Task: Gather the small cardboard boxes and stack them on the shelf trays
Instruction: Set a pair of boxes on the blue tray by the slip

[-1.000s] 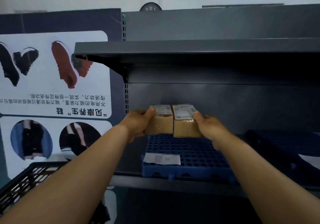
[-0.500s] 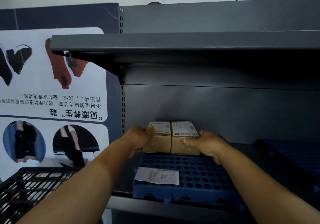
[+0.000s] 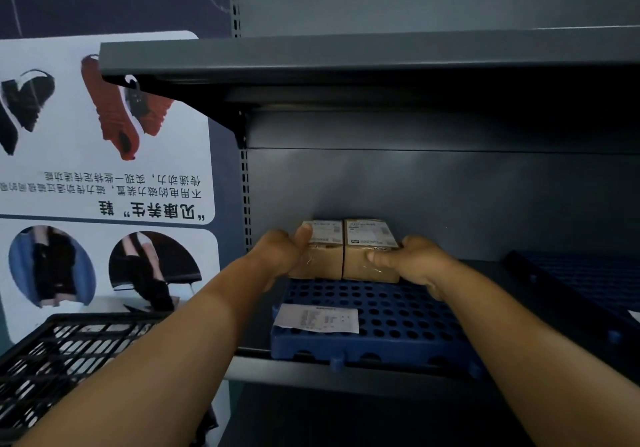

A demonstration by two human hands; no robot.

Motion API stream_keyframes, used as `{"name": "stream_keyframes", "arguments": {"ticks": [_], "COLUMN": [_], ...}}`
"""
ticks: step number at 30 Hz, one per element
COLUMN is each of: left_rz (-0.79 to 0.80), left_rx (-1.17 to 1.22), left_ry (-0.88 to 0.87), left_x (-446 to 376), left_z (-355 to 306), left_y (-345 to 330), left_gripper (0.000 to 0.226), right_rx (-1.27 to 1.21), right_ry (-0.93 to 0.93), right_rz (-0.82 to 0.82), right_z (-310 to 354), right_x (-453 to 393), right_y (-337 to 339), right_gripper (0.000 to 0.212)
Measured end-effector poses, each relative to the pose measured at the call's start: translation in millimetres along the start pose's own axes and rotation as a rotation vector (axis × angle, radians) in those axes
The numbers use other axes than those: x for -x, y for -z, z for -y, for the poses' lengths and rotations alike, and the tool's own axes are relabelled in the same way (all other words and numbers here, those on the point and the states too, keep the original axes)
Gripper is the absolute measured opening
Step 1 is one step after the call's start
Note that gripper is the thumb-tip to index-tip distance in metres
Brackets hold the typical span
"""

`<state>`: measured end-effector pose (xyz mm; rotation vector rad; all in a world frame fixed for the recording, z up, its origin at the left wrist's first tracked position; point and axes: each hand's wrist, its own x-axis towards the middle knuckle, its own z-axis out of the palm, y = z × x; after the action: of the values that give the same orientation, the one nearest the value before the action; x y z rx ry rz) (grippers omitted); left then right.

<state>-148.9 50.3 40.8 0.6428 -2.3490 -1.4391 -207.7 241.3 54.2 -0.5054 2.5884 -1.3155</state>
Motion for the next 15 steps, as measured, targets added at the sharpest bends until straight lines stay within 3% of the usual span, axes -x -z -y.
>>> {"name": "stream_keyframes", "arguments": {"ticks": [6,15], "left_rz": [-0.120,0.117], "left_rx": [-0.202,-0.332], "left_ry": [-0.212,-0.563], "left_x": [35.6,137.5], "left_z": [-14.5,-22.6], "left_y": [-0.5,-31.0], "left_gripper": [0.067,0.057], "right_rx": [-0.006,0.141], "right_ry": [0.026,-0.021], "right_rz": [-0.104,-0.360], "right_z": [-6.0,-22.3], "right_x": [24.0,147.9], "right_y": [1.4,5.9], "right_gripper": [0.089,0.067]}}
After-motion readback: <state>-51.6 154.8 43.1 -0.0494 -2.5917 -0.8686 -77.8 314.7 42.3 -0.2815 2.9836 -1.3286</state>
